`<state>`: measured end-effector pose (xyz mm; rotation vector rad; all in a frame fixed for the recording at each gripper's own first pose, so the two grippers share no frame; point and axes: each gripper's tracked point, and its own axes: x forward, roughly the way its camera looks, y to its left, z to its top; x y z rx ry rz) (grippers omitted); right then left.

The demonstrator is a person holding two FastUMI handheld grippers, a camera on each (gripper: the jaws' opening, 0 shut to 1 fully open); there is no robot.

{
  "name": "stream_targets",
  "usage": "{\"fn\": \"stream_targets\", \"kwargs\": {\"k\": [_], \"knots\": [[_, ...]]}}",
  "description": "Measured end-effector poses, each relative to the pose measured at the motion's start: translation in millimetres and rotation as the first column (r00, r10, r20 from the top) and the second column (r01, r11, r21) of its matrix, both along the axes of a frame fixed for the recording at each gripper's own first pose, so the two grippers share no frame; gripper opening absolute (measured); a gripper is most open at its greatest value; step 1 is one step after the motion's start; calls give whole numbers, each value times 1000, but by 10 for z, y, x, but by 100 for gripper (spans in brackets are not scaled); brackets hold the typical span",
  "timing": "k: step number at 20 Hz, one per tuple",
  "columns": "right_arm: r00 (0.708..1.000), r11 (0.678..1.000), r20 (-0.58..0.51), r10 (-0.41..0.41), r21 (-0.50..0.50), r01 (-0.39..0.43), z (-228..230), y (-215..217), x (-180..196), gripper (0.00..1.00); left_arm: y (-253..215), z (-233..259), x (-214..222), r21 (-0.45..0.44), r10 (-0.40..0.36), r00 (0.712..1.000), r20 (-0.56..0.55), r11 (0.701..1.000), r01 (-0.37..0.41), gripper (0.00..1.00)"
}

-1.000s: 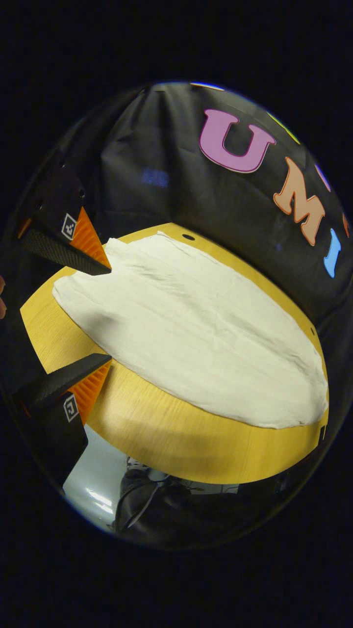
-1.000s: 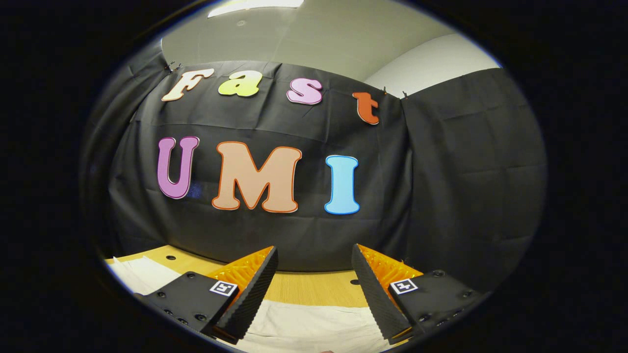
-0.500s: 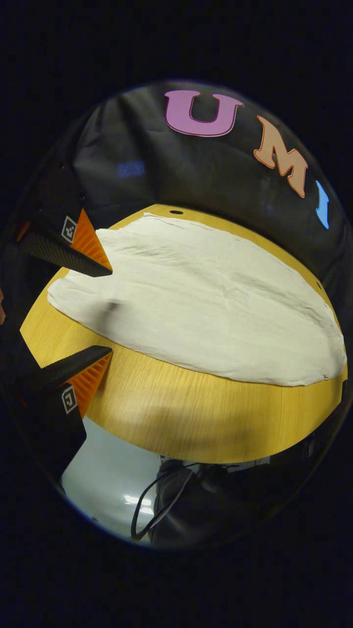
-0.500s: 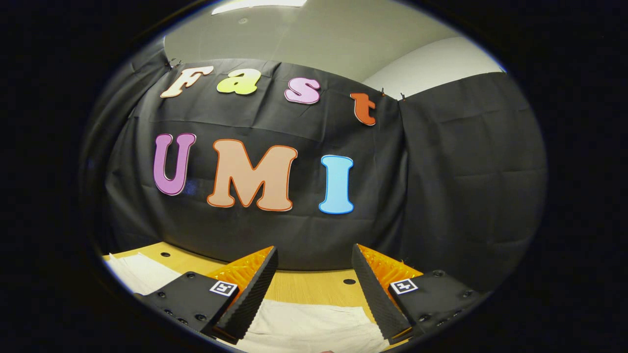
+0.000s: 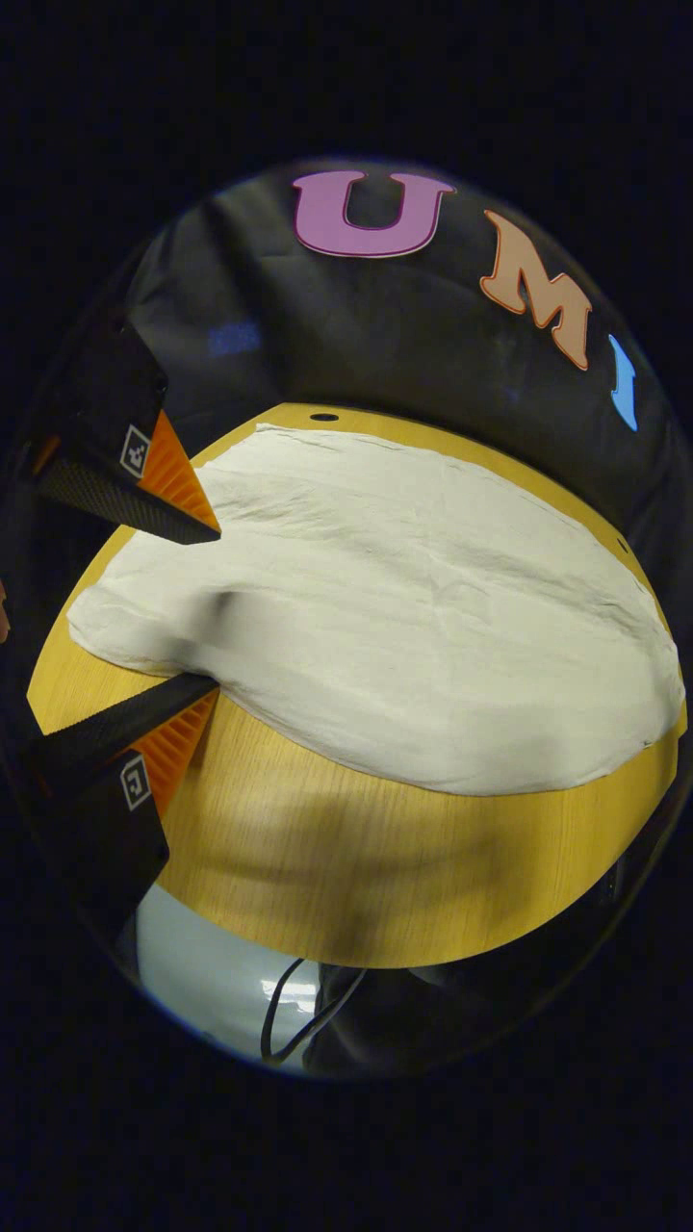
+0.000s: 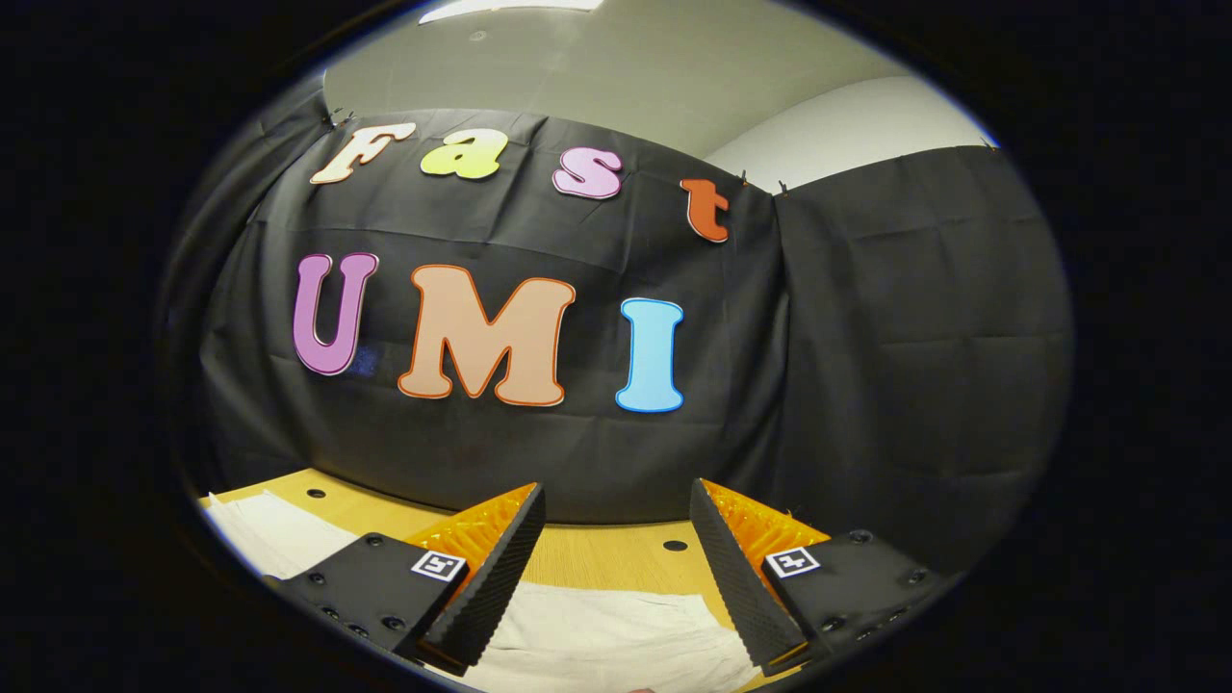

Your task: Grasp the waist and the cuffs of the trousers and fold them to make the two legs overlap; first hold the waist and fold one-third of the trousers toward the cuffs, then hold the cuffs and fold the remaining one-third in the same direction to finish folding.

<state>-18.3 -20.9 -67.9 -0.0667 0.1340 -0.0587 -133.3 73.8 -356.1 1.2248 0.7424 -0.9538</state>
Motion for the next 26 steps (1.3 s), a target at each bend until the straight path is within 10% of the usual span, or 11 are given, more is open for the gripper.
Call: {"fn": "stream_targets", "kwargs": {"k": [7,10,14,26], "knots": [[1000,999,-18,9,-35,-10,-83,15,-29,98,-46,-2,-37,11,-11,999,-39,1000,11,82],[999,994,-31,38,-100,-41,-143,-35,-52,97,-76,-113,-64,33,-28,998,-62,999,30,30],[991,970,-90,102,-211,-119,-331,-150,-115,98,-14,-172,-62,19,-3,997,-73,1000,4,3],[898,797,-398,186,-474,-375,-1348,-867,-677,97,-15,-175,-59,42,14,1000,-25,999,-13,0]]}}
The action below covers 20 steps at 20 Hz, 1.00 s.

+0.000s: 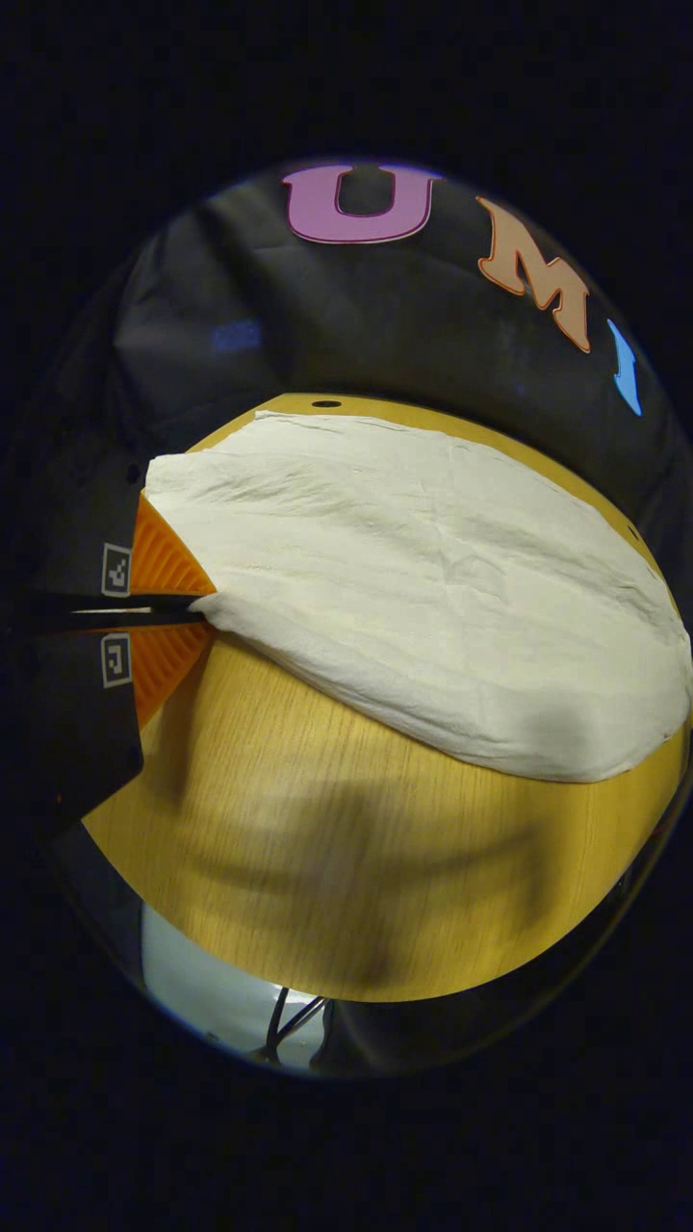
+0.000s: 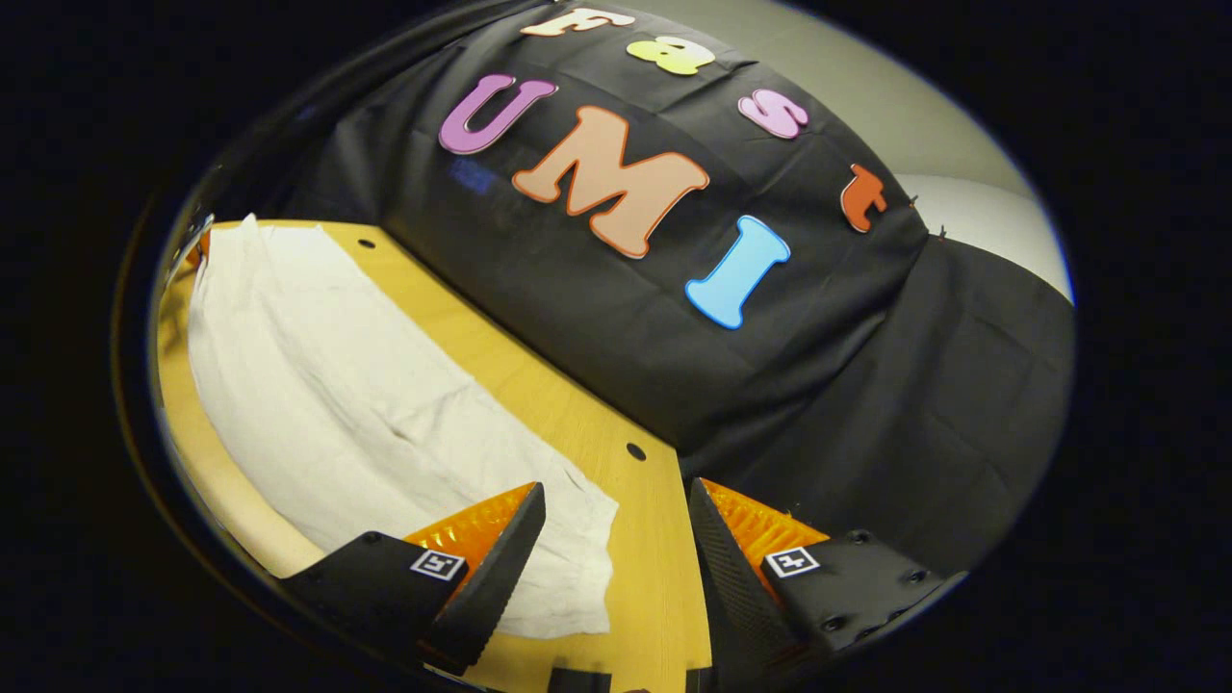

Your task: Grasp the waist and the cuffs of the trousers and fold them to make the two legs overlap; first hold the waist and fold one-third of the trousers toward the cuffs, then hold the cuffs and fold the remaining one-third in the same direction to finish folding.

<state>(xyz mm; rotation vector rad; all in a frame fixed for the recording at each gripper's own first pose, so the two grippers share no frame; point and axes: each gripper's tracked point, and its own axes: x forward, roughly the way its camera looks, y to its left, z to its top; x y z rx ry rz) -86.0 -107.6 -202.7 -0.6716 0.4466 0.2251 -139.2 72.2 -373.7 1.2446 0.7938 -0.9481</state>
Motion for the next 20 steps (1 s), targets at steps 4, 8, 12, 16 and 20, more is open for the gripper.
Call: {"fn": "stream_targets", "kwargs": {"k": [4,8,12,16,20], "knots": [[994,994,-92,55,-85,-62,-333,-171,-208,97,5,-2,-3,2,19,1000,-2,1000,-19,0],[972,976,-203,118,-158,-151,-704,-291,-454,97,6,-5,5,11,22,1000,8,1000,-22,0],[926,935,-311,216,-208,-288,-985,-287,-700,99,5,-6,8,15,33,999,11,999,-33,0],[880,887,-374,294,-237,-397,-1168,-242,-844,98,13,-8,14,25,29,999,29,999,-30,0],[834,834,-435,339,-271,-481,-1374,-243,-942,98,14,-9,10,36,25,999,42,999,-26,0]]}}
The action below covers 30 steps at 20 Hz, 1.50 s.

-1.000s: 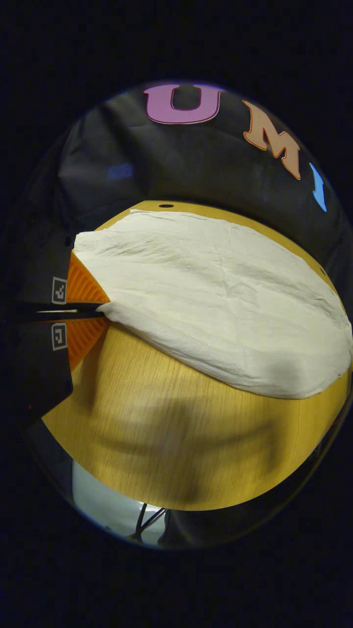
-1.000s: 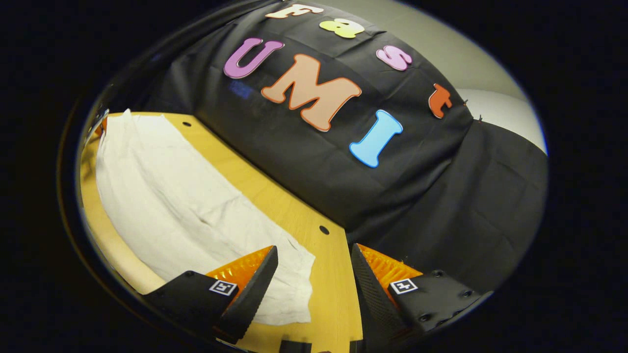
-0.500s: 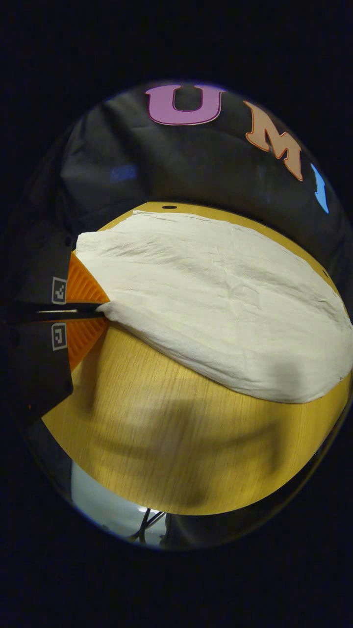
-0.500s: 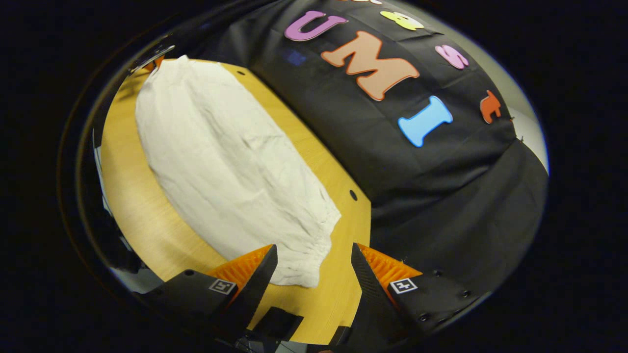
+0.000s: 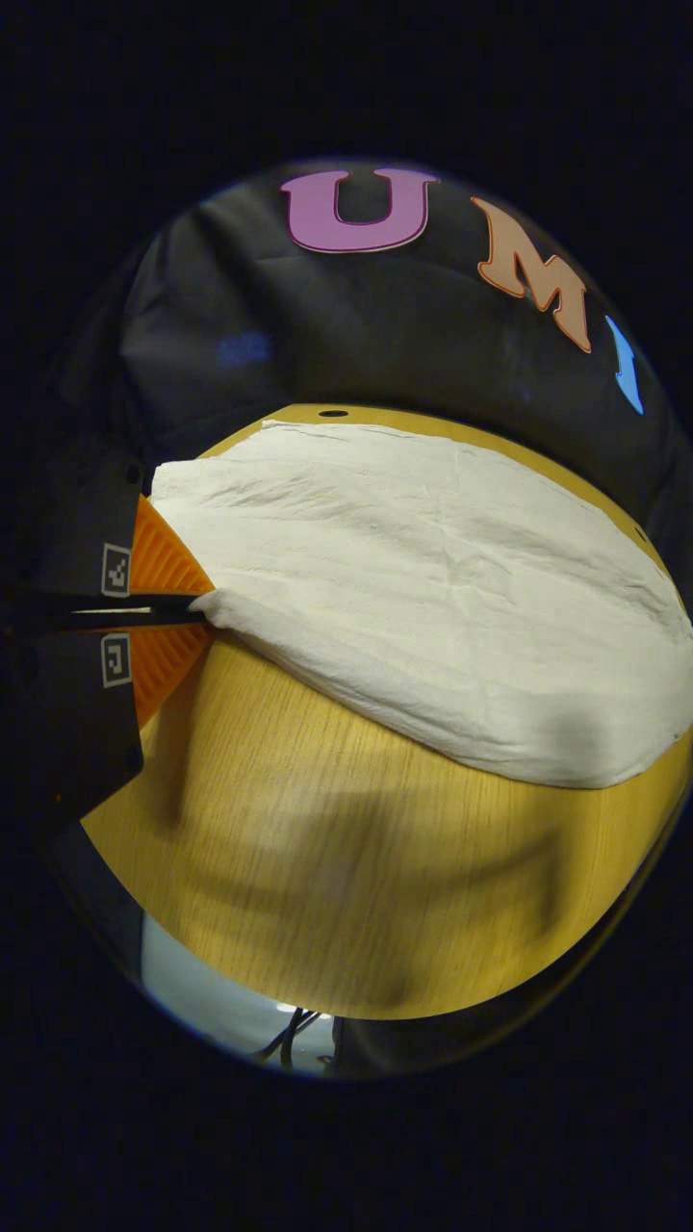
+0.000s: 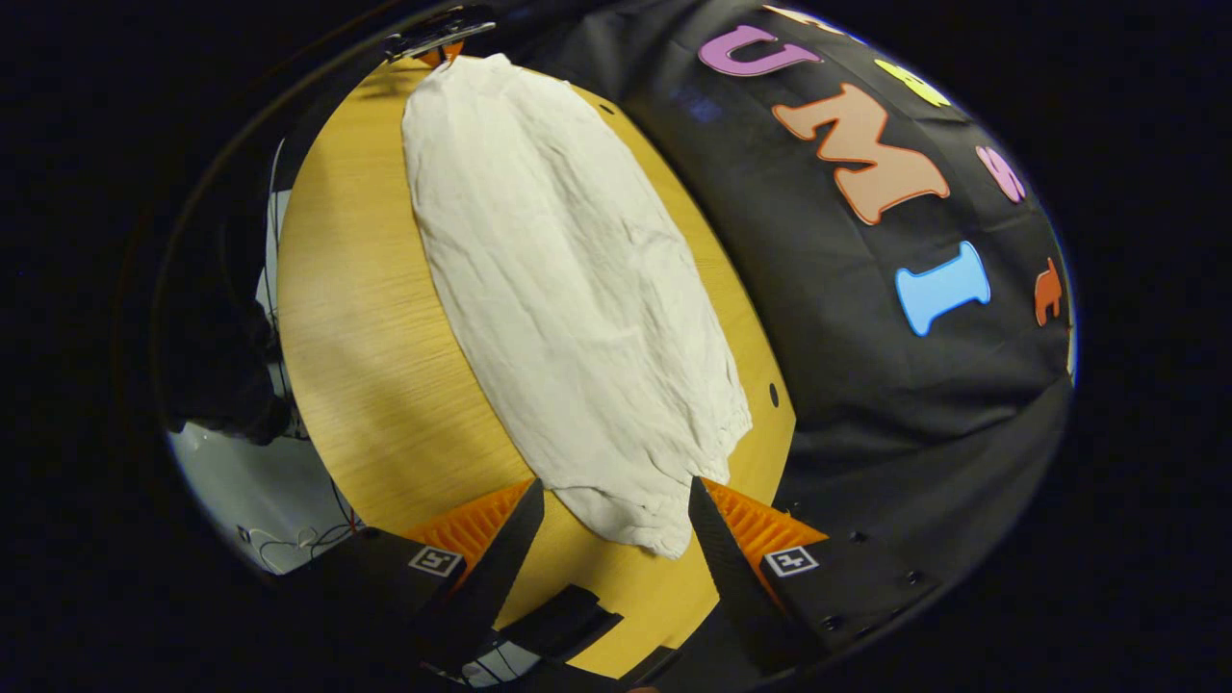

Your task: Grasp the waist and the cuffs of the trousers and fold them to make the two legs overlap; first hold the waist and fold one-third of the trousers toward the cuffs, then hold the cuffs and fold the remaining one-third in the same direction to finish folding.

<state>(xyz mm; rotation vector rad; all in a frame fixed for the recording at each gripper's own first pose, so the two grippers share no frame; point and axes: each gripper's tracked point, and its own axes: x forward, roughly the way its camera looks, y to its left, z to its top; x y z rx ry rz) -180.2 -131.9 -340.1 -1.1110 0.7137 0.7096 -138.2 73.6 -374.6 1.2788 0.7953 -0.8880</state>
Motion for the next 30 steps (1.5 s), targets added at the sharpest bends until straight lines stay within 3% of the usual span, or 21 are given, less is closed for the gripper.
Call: {"fn": "stream_targets", "kwargs": {"k": [4,6,12,17,18,21,22,23,24,26,30], "knots": [[997,997,-42,58,-40,-60,-173,37,-43,100,1,1,-1,5,2,1000,4,1000,-2,0],[996,995,-48,80,-50,-83,-175,69,-3,95,-2,3,-3,6,0,1000,3,1000,0,0],[997,998,-53,49,-40,-51,-327,111,228,89,-4,5,-16,12,4,1000,8,1000,-4,0],[996,996,-63,65,-61,-69,-420,157,259,60,9,-6,-3,19,4,1000,16,1000,-4,0],[994,995,-83,68,-65,-74,-469,168,226,63,13,-7,-5,23,2,1000,20,1000,-3,0],[990,987,-79,119,-96,-127,-495,183,182,33,8,-1,-11,27,5,1000,31,1000,-6,0],[987,985,-88,132,-102,-141,-499,192,157,28,9,-1,-10,28,9,999,33,1000,-10,0],[987,984,-89,133,-106,-142,-525,172,155,12,3,1,-4,28,12,999,34,1000,-13,0],[989,985,-86,124,-109,-133,-473,190,129,16,5,-7,3,28,18,999,32,999,-19,0],[991,990,-88,97,-90,-105,-534,146,210,8,30,-9,-5,12,52,999,9,999,-52,0],[995,993,-24,94,-63,-96,-283,185,338,8,62,216,105,-18,147,989,36,989,-146,0]]}}
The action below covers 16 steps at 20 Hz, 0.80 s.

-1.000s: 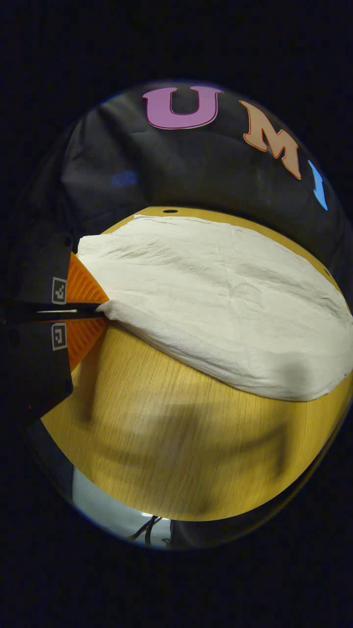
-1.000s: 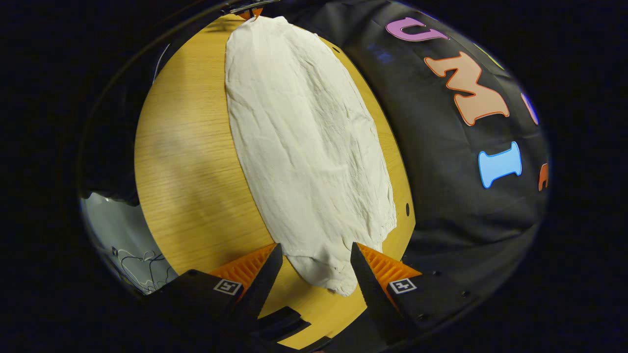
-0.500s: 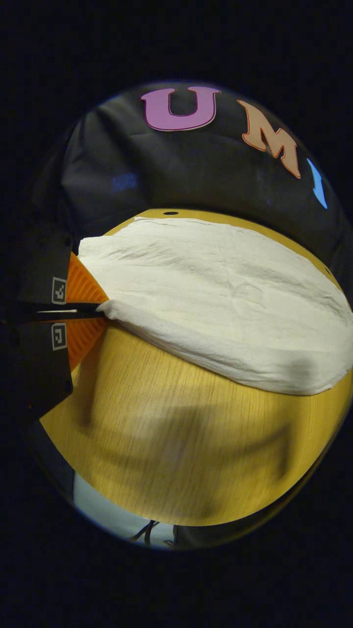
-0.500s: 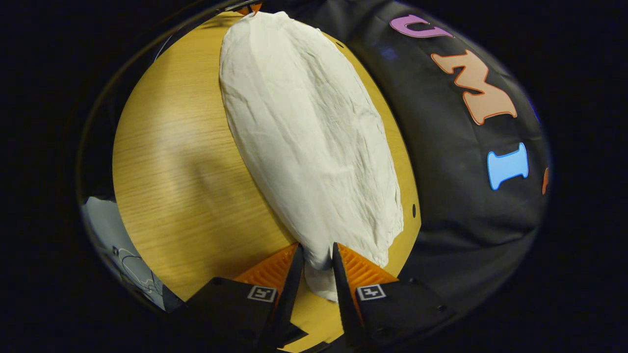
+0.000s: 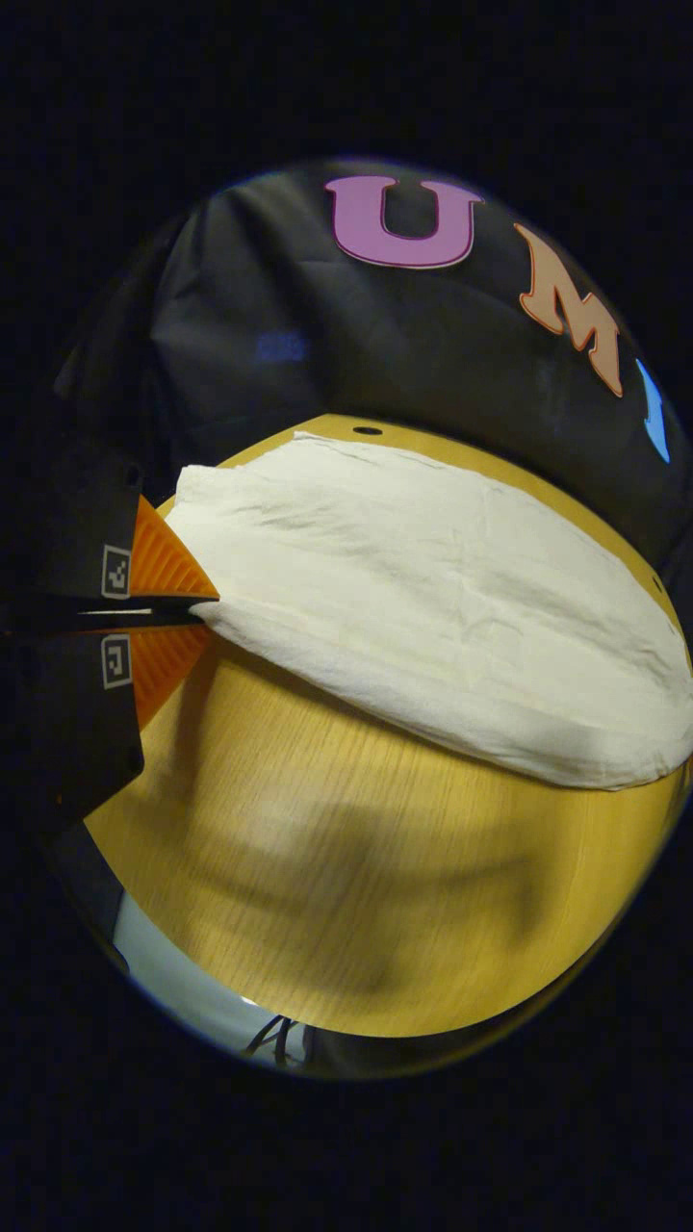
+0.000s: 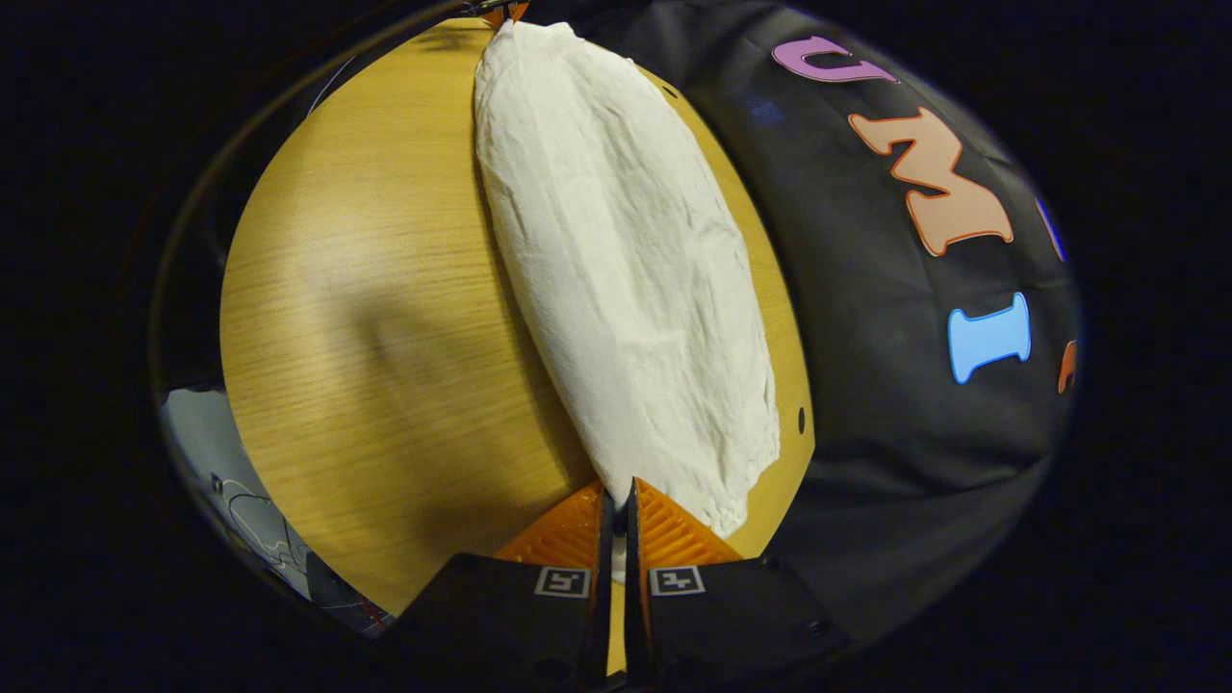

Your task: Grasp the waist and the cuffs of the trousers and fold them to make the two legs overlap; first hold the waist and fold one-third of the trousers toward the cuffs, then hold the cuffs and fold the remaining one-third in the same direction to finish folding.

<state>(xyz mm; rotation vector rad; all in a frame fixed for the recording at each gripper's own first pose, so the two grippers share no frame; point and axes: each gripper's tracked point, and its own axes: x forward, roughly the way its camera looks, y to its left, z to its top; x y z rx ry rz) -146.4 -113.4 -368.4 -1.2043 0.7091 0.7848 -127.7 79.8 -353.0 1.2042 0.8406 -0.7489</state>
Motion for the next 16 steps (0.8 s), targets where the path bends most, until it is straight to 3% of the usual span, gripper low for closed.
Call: {"fn": "stream_targets", "kwargs": {"k": [9,16], "knots": [[984,988,158,-83,141,61,643,62,667,8,-114,589,609,10,97,985,145,995,-99,0],[958,969,223,-182,208,136,918,158,1181,8,-153,929,1187,-66,167,961,220,986,-156,0]]}}
